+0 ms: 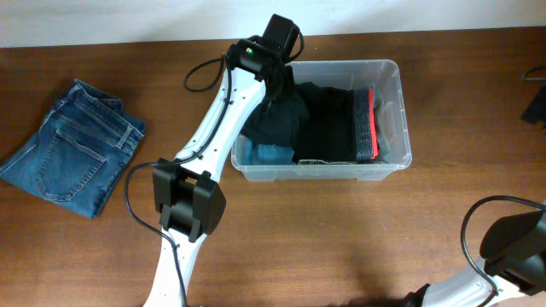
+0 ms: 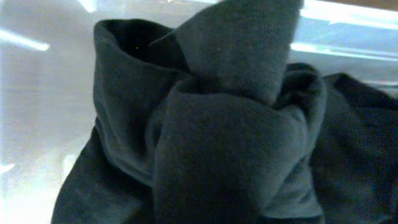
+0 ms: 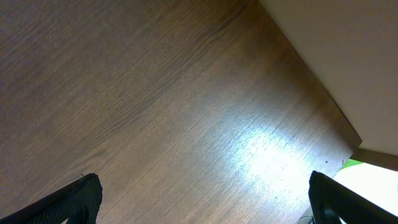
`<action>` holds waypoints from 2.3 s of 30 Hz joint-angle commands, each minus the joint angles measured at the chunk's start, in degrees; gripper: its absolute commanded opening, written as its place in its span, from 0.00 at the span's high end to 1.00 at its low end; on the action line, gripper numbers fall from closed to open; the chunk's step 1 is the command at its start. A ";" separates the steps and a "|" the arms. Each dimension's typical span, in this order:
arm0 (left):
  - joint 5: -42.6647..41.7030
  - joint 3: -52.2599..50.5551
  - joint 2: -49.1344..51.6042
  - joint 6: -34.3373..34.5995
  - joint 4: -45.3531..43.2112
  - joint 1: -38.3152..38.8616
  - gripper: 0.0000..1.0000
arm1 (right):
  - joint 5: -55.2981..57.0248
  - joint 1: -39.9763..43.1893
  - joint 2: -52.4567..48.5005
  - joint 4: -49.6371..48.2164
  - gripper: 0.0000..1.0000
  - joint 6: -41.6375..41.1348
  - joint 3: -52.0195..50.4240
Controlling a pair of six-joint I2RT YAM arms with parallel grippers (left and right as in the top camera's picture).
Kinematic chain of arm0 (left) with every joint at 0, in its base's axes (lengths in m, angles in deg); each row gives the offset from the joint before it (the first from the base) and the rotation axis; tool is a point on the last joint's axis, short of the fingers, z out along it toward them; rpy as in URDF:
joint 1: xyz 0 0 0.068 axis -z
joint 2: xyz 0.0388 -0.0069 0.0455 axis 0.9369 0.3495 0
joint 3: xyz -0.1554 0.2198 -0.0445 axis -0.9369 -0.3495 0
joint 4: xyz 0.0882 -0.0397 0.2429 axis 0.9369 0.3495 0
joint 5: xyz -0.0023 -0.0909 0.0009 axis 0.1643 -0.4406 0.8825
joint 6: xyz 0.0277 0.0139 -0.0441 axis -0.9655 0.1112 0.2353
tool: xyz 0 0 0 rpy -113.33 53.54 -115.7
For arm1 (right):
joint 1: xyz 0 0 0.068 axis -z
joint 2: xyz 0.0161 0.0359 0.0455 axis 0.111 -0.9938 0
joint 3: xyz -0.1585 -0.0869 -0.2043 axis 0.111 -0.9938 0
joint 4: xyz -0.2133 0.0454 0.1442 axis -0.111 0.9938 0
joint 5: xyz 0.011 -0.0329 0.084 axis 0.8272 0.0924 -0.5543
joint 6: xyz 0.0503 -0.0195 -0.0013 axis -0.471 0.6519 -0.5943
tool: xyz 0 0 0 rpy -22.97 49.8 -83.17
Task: Pack container
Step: 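Lower the black pants into the bin and release with the left gripper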
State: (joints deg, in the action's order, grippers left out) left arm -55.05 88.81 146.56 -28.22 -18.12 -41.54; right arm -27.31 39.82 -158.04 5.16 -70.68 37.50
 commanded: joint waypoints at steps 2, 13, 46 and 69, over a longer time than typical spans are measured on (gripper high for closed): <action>5.20 -0.13 1.64 -2.16 1.75 -0.04 0.48 | 0.70 -0.04 0.02 -0.07 0.02 -0.42 0.22; 5.62 0.92 2.32 -7.06 2.03 -0.20 0.03 | 0.70 -0.04 0.02 -0.07 0.02 -0.42 0.22; 1.73 7.50 9.64 -7.67 16.39 1.55 0.56 | 0.70 -0.04 0.02 -0.07 0.02 -0.42 0.22; 1.53 18.56 9.25 -7.67 21.24 2.86 0.64 | 0.70 -0.04 0.02 -0.04 0.02 -0.42 0.22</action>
State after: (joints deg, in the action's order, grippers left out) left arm -52.49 104.20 158.84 -35.74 2.85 -38.80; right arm -27.31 39.82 -158.04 5.14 -70.68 37.50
